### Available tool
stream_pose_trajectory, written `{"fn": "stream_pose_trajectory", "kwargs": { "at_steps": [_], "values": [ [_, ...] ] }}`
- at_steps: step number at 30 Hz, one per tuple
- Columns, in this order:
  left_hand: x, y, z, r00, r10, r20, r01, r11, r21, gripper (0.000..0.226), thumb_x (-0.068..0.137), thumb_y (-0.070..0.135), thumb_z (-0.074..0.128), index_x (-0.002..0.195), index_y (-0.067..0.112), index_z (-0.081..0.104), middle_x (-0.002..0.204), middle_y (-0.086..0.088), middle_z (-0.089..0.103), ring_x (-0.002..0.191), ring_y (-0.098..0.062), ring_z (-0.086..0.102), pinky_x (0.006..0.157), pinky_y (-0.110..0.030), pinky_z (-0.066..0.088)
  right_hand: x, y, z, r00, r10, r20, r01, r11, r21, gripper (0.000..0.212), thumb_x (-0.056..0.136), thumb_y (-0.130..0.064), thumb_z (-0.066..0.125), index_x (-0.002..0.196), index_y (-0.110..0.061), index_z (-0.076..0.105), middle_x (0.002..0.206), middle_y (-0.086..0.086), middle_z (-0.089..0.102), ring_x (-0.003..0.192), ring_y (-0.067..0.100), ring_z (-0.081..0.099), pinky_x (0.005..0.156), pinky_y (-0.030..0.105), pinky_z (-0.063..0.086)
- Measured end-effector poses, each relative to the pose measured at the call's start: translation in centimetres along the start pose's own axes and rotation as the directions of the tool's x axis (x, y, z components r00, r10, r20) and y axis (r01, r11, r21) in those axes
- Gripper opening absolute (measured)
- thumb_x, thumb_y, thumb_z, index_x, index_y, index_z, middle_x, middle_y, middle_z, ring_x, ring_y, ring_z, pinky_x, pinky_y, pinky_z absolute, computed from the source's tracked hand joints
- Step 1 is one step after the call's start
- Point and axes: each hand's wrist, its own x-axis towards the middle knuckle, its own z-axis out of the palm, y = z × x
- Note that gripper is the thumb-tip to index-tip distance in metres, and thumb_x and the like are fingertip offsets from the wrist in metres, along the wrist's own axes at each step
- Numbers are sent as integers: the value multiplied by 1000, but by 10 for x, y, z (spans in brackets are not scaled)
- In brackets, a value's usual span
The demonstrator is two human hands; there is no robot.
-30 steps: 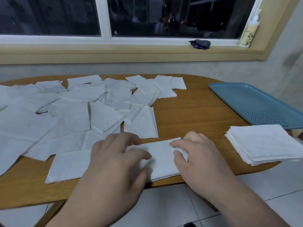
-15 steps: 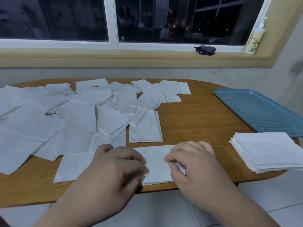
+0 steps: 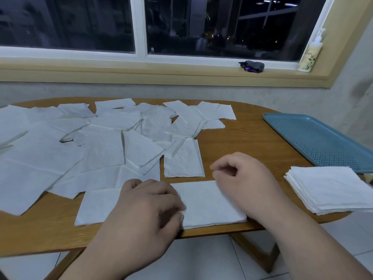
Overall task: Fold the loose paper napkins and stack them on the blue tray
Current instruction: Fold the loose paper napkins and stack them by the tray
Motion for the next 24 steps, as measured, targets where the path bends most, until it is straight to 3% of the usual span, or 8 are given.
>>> {"fn": "stream_pose_trajectory", "kwargs": {
  "at_steps": [6, 8, 13, 19, 24],
  "values": [
    [0, 1, -1, 1000, -14, 3, 14, 1000, -17, 18, 80, 47, 53, 84, 42, 70, 93, 30, 60, 92, 5, 57, 87, -29, 34, 47, -19, 21, 979, 134, 157, -101, 974, -201, 19, 88, -36, 63, 81, -19, 68, 74, -8, 67, 70, 13, 62, 60, 29, 48],
    [0, 1, -1, 1000, -13, 8, 13, 1000, -18, 18, 80, 47, 53, 84, 41, 70, 93, 30, 60, 92, 5, 57, 86, -29, 35, 56, -18, 27, 976, 150, 155, -108, 962, -252, 23, 87, -33, 62, 78, -11, 63, 69, -2, 60, 62, 17, 56, 56, 30, 43],
    [1, -1, -1, 1000, -18, 16, 18, 1000, -14, 21, 81, 48, 51, 86, 42, 70, 93, 29, 59, 92, 2, 56, 86, -30, 35, 66, -15, 30, 961, 231, 154, -169, 927, -336, 33, 85, -30, 60, 60, -17, 43, 50, -5, 35, 46, 17, 35, 48, 27, 29],
    [1, 0, 0, 1000, -22, 18, 23, 999, -29, 22, 81, 48, 50, 85, 41, 71, 92, 29, 59, 91, 2, 56, 85, -29, 35, 74, -16, 32, 951, 278, 138, -220, 918, -331, 23, 84, -23, 64, 65, -16, 52, 53, -2, 41, 51, 20, 42, 52, 27, 36],
    [0, -1, 0, 999, -37, 22, 38, 998, -46, 22, 82, 48, 49, 86, 41, 70, 92, 28, 58, 93, 0, 55, 89, -28, 31, 73, -18, 32, 966, 233, 107, -184, 920, -345, 21, 85, -22, 65, 69, -16, 53, 62, 1, 49, 58, 21, 49, 56, 30, 40]
  ]
}}
